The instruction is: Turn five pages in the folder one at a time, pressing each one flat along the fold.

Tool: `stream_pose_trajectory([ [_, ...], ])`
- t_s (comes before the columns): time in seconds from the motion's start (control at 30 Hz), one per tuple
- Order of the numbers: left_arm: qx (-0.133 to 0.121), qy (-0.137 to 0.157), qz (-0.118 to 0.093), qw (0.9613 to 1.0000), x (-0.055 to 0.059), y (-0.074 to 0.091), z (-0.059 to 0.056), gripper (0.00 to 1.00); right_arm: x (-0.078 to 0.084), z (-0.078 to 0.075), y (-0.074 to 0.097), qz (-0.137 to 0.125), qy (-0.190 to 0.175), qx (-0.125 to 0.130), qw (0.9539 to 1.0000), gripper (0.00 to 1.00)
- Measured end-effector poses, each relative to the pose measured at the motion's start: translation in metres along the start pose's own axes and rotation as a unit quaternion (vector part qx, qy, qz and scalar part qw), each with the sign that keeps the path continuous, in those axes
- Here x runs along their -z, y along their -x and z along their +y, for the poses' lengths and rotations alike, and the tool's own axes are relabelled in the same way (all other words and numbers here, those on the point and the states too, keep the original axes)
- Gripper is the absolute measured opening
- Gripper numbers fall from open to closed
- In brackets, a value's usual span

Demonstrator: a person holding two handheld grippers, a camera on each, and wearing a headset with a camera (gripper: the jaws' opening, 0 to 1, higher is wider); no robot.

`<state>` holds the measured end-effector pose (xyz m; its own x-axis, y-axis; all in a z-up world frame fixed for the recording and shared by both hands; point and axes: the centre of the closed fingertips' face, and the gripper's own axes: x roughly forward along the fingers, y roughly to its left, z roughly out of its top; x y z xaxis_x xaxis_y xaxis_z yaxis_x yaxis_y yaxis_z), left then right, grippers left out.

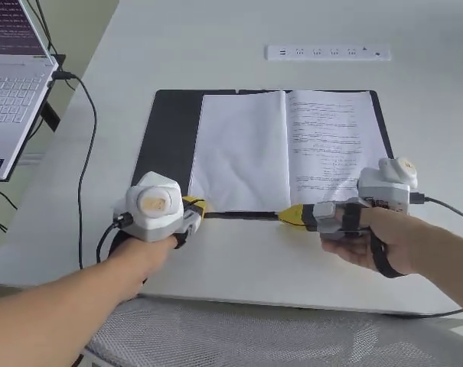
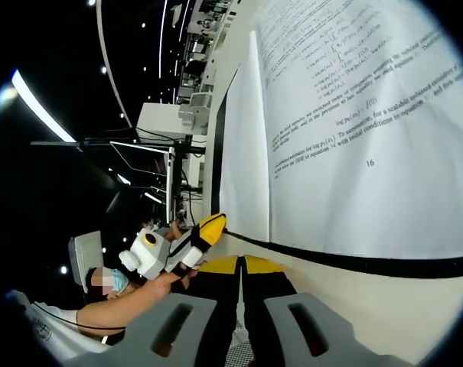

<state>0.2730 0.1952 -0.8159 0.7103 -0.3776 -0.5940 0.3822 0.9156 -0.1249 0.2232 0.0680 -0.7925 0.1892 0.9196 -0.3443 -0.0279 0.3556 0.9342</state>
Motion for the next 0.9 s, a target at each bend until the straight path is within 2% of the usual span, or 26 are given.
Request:
stream_pose_trajectory([
  [0.07, -0.001, 0.008, 0.001, 1.0, -0.001, 0.0, 0.0, 0.0, 0.001, 0.005, 0.004, -0.003, 0.004, 0.001, 1.0, 0.0],
  [0.13, -0.002, 0.045, 0.006, 0.999, 0.0, 0.001, 0.0, 0.0, -0.001, 0.009, 0.009, -0.014, 0.013, 0.006, 0.9998, 0.0],
  [0.17, -0.001, 0.044, 0.011, 0.999, 0.0, 0.002, 0.0, 0.0, -0.002, 0.011, 0.012, -0.018, 0.014, 0.006, 0.9997, 0.0],
  [0.27, 0.005, 0.027, 0.036, 0.999, 0.003, 0.006, -0.005, 0.0, -0.011, 0.018, 0.026, -0.053, 0.021, 0.009, 0.9983, 0.0],
  [0.37, 0.005, 0.022, 0.039, 0.999, -0.003, 0.012, -0.008, 0.0, -0.014, 0.023, 0.037, -0.069, 0.021, 0.013, 0.9973, 0.06],
  [0.43, 0.009, 0.024, 0.03, 0.9992, -0.01, 0.018, -0.009, 0.0, -0.015, 0.03, 0.049, -0.084, 0.023, 0.01, 0.9961, 0.07],
  [0.53, 0.012, 0.03, 0.035, 0.9989, -0.016, 0.026, -0.011, 0.0, -0.015, 0.039, 0.063, -0.102, 0.034, 0.014, 0.9941, 0.12],
  [0.6, 0.013, 0.031, 0.028, 0.999, -0.023, 0.036, -0.014, 0.01, -0.018, 0.043, 0.076, -0.123, 0.042, 0.027, 0.9912, 0.17],
  [0.7, 0.022, 0.027, 0.016, 0.9993, -0.034, 0.051, -0.018, 0.11, -0.021, 0.05, 0.094, -0.149, 0.066, 0.043, 0.9856, 0.23],
  [0.8, 0.024, 0.014, 0.007, 0.9996, -0.04, 0.066, -0.019, 0.15, -0.019, 0.054, 0.112, -0.166, 0.07, 0.052, 0.9822, 0.27],
  [0.83, 0.022, 0.012, 0.004, 0.9997, -0.042, 0.073, -0.02, 0.16, -0.023, 0.051, 0.122, -0.186, 0.077, 0.072, 0.9768, 0.29],
  [0.9, 0.024, 0.011, 0.001, 0.9997, -0.045, 0.083, -0.022, 0.2, -0.02, 0.052, 0.131, -0.194, 0.082, 0.08, 0.9743, 0.32],
])
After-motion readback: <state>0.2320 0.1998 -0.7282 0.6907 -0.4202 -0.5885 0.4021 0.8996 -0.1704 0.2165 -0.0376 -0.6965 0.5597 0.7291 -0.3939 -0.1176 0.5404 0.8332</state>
